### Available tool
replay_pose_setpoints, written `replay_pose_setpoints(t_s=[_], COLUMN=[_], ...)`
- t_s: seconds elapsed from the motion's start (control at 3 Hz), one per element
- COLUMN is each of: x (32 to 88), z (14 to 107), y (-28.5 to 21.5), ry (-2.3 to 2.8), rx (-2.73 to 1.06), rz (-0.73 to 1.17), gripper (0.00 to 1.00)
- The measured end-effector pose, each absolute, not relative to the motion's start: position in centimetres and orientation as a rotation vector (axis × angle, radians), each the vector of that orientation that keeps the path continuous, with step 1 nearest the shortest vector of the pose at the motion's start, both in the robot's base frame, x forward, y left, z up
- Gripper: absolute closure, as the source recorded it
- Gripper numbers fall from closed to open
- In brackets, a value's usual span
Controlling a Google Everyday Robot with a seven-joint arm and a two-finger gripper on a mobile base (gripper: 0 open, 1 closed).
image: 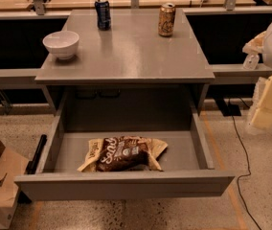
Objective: Pick brown chip bag from top drawer and place on counter
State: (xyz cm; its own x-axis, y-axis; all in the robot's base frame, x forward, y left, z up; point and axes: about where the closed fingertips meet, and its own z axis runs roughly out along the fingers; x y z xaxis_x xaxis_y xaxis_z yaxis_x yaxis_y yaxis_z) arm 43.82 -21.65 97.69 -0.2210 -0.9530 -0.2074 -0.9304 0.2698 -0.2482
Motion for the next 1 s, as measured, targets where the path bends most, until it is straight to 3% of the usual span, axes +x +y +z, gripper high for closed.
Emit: replay_pose_setpoints(t_s=[0.67, 1.0], x=[44.3, 46.4], z=[96.4, 91.2], y=[-21.4, -20.0], ry=[2.199, 2.143], rx=[-1.703, -1.694], rz=[-0.084, 0.018], gripper=[0.00, 0.00])
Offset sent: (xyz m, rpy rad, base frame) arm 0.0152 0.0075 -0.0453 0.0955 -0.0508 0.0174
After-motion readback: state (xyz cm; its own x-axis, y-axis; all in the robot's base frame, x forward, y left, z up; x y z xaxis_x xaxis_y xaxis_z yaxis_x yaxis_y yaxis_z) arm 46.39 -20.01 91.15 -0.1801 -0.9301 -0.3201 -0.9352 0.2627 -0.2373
